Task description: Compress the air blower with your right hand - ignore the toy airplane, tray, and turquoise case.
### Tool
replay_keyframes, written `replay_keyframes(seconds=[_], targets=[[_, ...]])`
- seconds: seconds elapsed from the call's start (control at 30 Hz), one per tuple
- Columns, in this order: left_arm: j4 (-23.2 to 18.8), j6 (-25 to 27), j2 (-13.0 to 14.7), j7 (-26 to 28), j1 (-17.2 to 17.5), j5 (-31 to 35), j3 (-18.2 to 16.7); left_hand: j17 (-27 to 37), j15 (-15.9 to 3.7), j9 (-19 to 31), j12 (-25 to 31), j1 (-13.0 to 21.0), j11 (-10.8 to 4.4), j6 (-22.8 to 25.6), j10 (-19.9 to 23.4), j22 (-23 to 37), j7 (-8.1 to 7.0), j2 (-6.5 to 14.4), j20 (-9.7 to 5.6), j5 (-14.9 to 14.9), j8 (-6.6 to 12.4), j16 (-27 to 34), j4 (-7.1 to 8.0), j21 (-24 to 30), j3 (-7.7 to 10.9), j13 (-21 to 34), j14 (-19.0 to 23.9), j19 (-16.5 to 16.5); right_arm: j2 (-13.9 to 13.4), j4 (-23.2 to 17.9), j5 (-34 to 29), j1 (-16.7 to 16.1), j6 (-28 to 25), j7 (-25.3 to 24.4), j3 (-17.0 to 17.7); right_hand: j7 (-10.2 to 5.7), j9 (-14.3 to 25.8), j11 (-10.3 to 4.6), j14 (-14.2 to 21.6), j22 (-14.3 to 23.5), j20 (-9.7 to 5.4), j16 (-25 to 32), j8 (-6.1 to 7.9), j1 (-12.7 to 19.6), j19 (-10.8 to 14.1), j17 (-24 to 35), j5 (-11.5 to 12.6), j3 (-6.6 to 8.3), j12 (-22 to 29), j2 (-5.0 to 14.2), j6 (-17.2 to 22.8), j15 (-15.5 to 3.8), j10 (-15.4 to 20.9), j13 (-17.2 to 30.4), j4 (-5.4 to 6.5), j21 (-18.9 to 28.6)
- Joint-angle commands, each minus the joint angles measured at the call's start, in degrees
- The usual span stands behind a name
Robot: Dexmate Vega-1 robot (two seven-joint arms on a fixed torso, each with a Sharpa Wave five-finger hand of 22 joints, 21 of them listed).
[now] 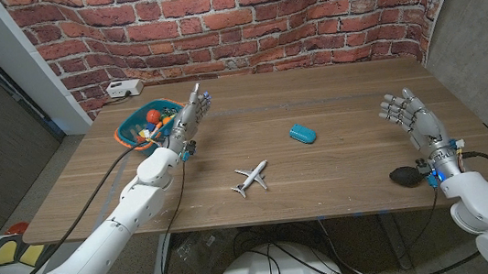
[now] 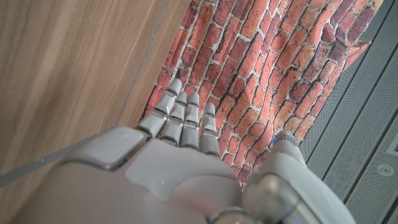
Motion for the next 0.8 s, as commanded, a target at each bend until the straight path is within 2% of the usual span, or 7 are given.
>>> replay_keyframes(seconds=[0.03,0.3,0.6,0.8], targets=[[0.31,0.23,-0.43,0.02,-0.08,-0.39,0.19,0.21,-0.05,0.14,0.25,0.30,0.06,0.62,0.46,0.17,0.01,0.28,0.23,-0.30,0.00,-0.08,-0.26,0.30,-0.24,0.08,0.41,0.51,3.42,-2.40,-3.36,-4.86,0.90,-1.50,3.14,-0.01,0.08,-0.32,1.25,0.14,-0.08,0.51,-0.15,0.64,1.35,0.10,0.15,-0.08,0.36,-0.20,0.53,0.10,1.26,0.16,-0.15,0.09],[1.36,0.77,-0.90,-0.49,-1.26,-0.10,0.88,0.21,-0.14,0.15,0.13,0.43,0.01,0.59,0.39,0.16,0.01,0.38,0.34,-0.38,-0.12,-0.17,-0.29,0.24,-0.29,0.08,0.41,0.53,5.75,-3.72,-5.11,-8.04,1.03,-2.15,5.01,-0.63,0.07,-1.11,2.50,0.14,-0.39,0.66,0.21,0.99,2.71,0.05,0.18,-0.01,0.68,-0.09,1.85,-0.45,2.60,0.16,-0.34,0.10],[1.34,1.55,-0.77,-0.31,-1.24,0.16,1.25,0.22,-0.10,0.15,0.06,0.55,-0.08,0.65,0.40,0.15,-0.05,0.47,0.50,-0.46,-0.20,-0.24,-0.32,0.16,-0.34,0.08,0.42,0.48,8.06,-5.15,-5.90,-11.25,1.28,-1.73,6.51,-0.75,0.07,-1.08,2.82,0.15,-0.33,0.61,0.21,1.17,3.04,0.04,0.20,0.05,0.68,0.00,2.11,-0.47,2.86,0.16,-0.42,-0.02],[1.39,2.20,-0.72,-1.05,-1.68,0.12,1.75,0.22,-0.08,0.16,-0.02,0.63,-0.07,0.71,0.36,0.15,-0.06,0.54,0.56,-0.53,-0.25,-0.32,-0.34,0.10,-0.39,0.09,0.34,0.45,8.79,-5.02,-7.61,-11.99,1.44,-1.28,6.93,-0.78,0.07,-1.07,2.96,0.15,-0.32,0.59,0.16,1.21,3.24,0.04,0.20,0.05,0.68,0.04,2.12,-0.47,3.01,0.17,-0.43,-0.06]])
